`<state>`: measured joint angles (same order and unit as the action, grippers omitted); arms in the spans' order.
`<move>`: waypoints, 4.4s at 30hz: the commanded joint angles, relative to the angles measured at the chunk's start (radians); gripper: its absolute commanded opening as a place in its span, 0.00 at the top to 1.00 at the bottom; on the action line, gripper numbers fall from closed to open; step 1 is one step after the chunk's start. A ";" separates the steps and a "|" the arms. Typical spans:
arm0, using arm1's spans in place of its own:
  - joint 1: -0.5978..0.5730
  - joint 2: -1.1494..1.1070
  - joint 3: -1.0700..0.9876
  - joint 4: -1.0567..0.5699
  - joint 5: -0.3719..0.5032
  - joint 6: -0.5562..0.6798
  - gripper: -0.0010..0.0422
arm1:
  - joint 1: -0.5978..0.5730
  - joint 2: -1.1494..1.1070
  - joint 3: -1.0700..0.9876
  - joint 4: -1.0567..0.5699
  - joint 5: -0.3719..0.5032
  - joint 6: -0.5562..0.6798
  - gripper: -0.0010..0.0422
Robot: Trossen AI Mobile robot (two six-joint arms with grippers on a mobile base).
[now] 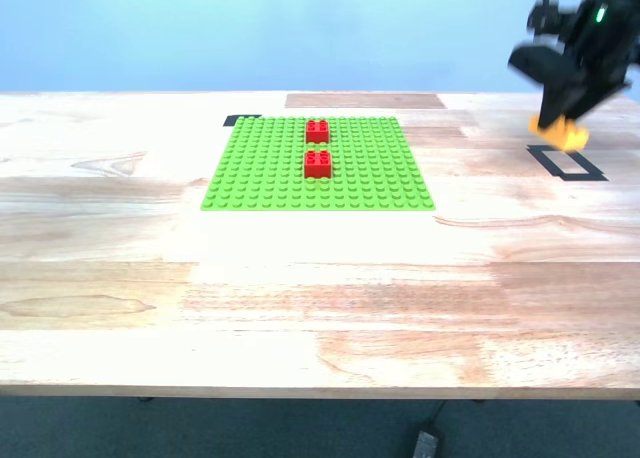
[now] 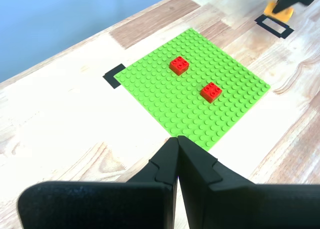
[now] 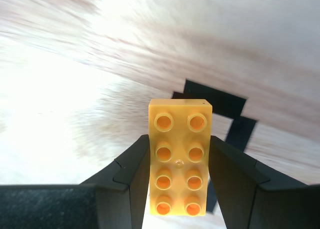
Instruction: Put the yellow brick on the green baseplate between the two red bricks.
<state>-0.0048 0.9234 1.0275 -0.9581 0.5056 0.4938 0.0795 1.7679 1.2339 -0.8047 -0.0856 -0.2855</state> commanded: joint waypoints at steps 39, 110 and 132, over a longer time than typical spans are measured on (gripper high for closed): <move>0.000 -0.008 0.000 -0.001 0.000 0.000 0.98 | 0.697 0.485 0.694 -0.169 0.070 -0.587 0.84; 0.000 -0.011 0.000 -0.008 -0.001 0.003 0.98 | 0.663 0.449 0.606 -0.107 0.039 -0.488 0.69; 0.000 -0.011 0.000 -0.008 0.000 0.003 0.98 | 0.674 0.469 0.558 -0.056 0.031 -0.491 0.93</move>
<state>-0.0051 0.9119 1.0275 -0.9665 0.5053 0.4969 0.7525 2.2269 1.7874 -0.8600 -0.0544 -0.7776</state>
